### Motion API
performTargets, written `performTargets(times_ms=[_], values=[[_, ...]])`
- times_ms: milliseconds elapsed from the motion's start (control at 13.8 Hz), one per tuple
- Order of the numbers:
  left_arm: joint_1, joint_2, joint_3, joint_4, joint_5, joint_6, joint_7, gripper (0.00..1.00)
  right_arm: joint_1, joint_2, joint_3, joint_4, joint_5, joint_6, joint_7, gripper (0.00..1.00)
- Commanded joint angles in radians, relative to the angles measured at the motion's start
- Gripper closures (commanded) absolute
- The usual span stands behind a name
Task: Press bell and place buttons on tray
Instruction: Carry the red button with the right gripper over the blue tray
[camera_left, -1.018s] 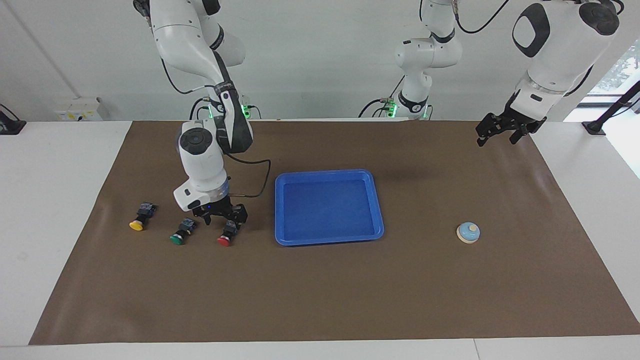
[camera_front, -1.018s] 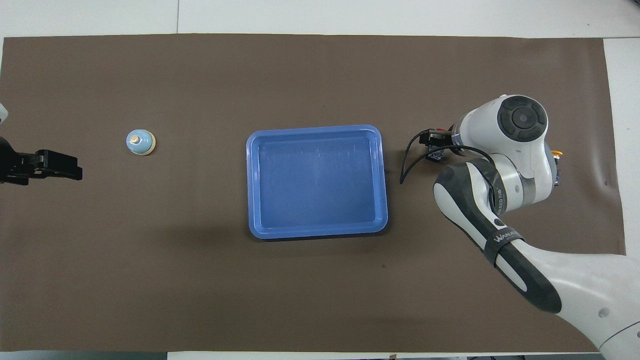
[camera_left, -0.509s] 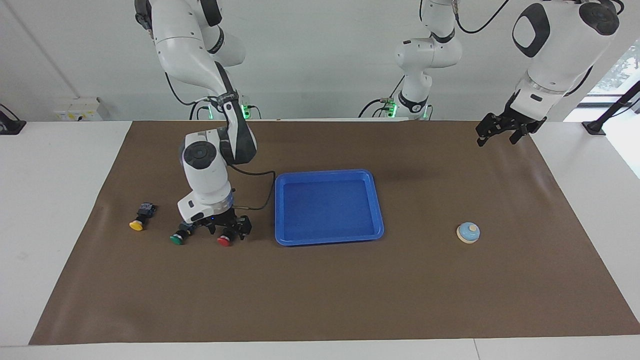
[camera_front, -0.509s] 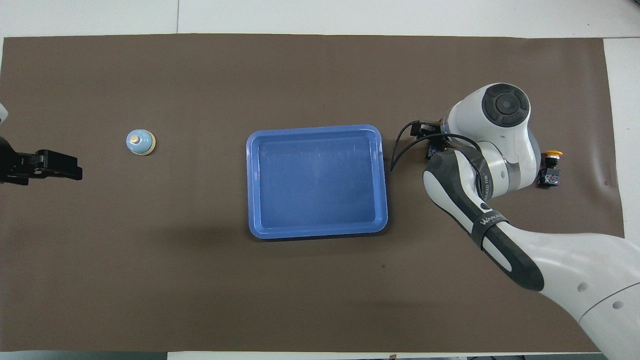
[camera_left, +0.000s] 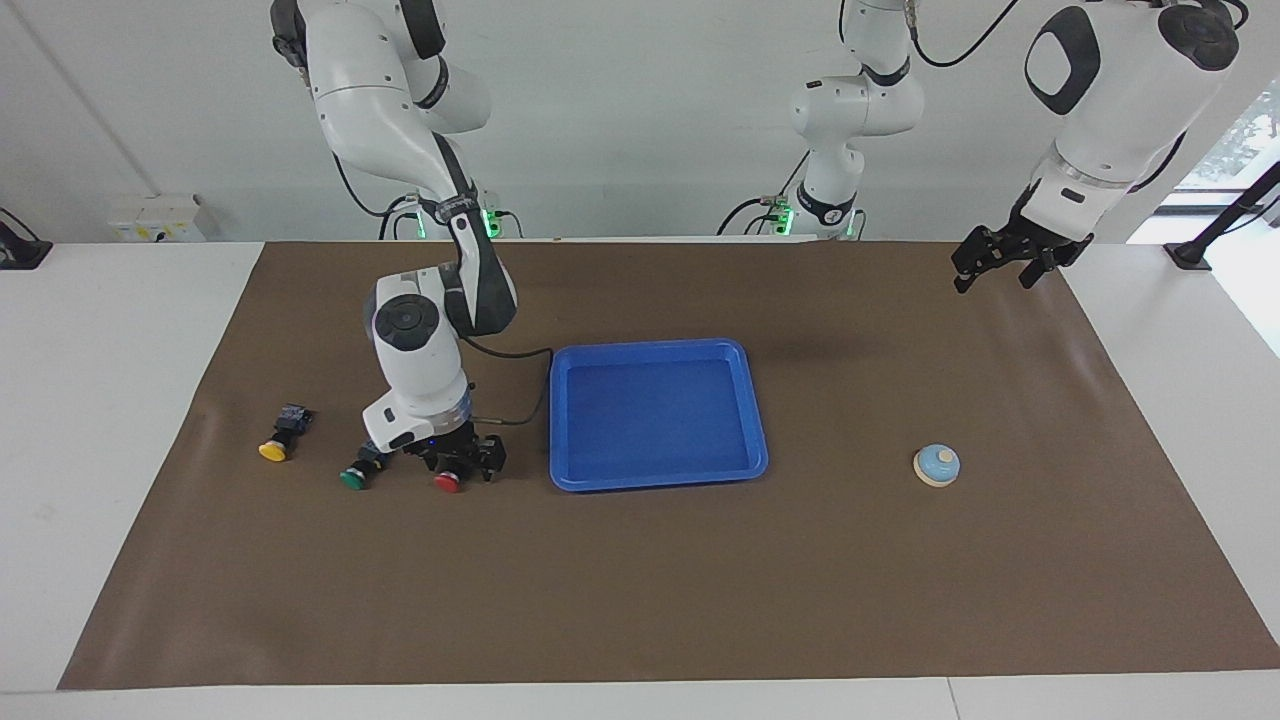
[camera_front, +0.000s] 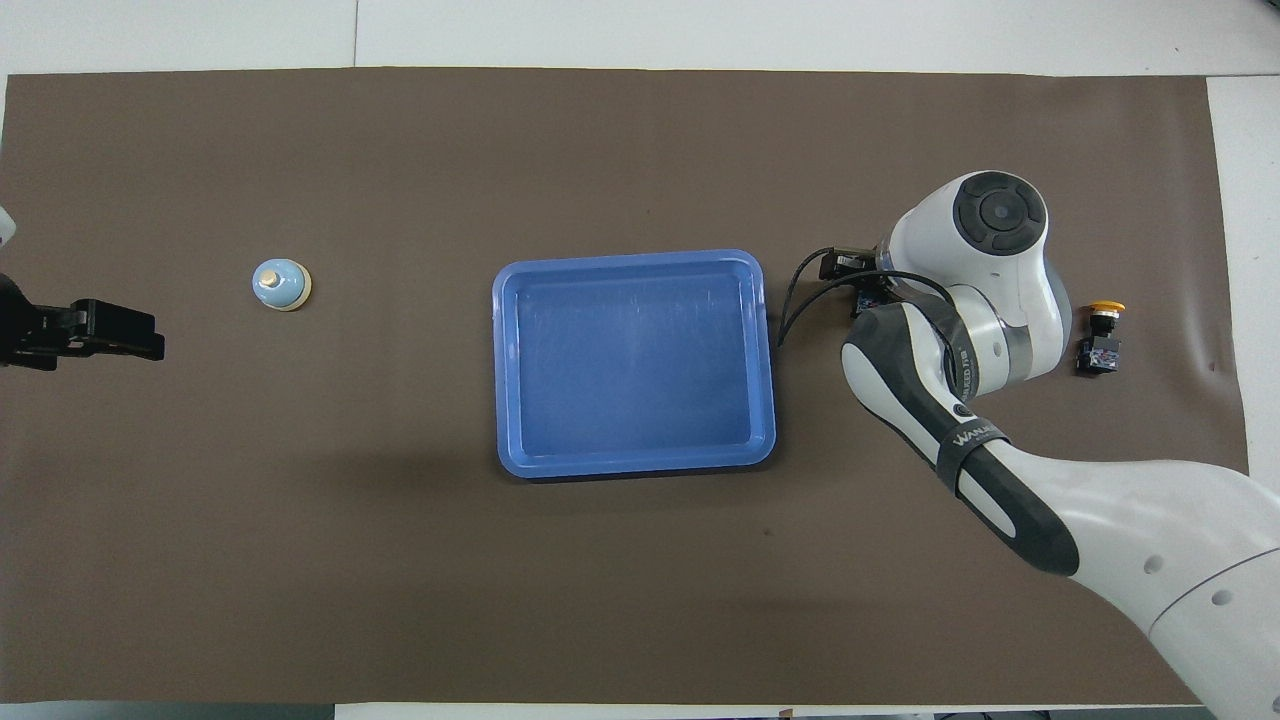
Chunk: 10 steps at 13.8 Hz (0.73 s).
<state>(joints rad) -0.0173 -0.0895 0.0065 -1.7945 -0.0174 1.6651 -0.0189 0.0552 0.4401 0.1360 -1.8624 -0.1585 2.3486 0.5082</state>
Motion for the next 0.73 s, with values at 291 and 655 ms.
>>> performTargets(times_ms=[291,655], values=[[0.002,-0.01,0.001,-0.002,0.005,-0.002,-0.001,0.0,-0.006,-0.012,0.013,-0.006,-0.021,-0.034,0.026,1.0],[0.002,-0.01,0.003,-0.002,0.005,-0.002,-0.001,0.0,-0.006,-0.032,0.062,0.072,-0.01,-0.135,0.024,1.0]])
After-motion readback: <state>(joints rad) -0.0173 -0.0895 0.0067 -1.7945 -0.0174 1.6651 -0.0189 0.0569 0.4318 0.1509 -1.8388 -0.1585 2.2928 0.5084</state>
